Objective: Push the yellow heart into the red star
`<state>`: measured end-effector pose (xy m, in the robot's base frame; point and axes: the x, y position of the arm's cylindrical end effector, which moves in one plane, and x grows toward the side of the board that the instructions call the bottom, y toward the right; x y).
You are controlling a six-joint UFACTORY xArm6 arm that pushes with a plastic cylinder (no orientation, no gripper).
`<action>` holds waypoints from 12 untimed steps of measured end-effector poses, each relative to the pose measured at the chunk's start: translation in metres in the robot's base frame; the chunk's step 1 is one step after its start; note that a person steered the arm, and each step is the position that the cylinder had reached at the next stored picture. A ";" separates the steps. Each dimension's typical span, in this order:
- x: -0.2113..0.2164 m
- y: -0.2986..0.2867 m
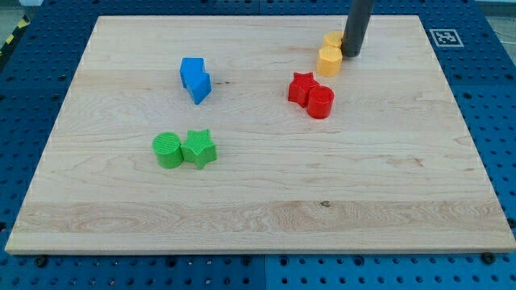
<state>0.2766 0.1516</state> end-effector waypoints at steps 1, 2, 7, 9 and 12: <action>-0.022 -0.050; -0.020 -0.078; -0.008 -0.124; 0.004 -0.126; 0.047 -0.134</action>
<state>0.3233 0.0180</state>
